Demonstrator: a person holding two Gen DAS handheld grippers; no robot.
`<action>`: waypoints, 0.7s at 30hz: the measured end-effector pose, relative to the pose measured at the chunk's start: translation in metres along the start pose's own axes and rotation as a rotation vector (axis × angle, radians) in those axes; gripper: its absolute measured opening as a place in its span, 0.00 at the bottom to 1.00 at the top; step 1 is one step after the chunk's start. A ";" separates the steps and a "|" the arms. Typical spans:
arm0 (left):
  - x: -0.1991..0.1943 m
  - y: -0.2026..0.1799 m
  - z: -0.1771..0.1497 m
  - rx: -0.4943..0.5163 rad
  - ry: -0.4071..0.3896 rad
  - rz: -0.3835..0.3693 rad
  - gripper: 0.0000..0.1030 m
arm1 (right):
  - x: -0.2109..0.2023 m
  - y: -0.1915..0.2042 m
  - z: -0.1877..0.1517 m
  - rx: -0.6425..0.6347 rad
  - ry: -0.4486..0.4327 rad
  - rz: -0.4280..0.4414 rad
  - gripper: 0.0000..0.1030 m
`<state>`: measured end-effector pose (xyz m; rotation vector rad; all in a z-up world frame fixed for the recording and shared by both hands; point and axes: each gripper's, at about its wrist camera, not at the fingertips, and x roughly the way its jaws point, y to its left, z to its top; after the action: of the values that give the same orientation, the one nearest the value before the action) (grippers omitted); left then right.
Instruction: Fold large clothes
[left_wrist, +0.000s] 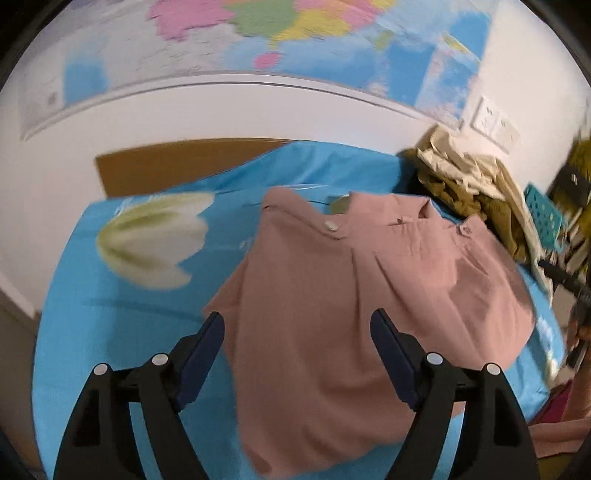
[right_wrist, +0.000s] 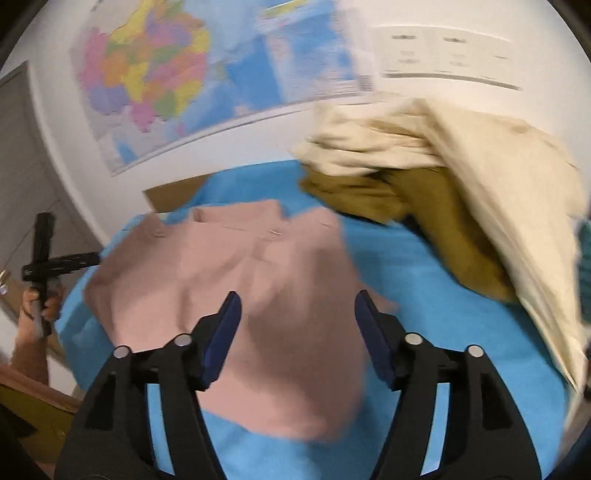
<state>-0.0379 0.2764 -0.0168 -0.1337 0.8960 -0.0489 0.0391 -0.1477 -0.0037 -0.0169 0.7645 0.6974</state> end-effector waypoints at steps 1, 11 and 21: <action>0.007 -0.004 0.003 0.014 0.015 -0.001 0.76 | 0.013 0.004 0.004 -0.018 0.018 -0.005 0.67; 0.082 0.001 0.023 -0.021 0.147 0.063 0.07 | 0.113 0.024 0.015 -0.091 0.174 -0.047 0.02; 0.067 0.024 0.061 -0.127 0.035 0.044 0.03 | 0.118 0.010 0.041 -0.065 0.108 -0.091 0.02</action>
<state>0.0512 0.2997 -0.0346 -0.2319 0.9365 0.0466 0.1195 -0.0616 -0.0467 -0.1481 0.8388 0.6386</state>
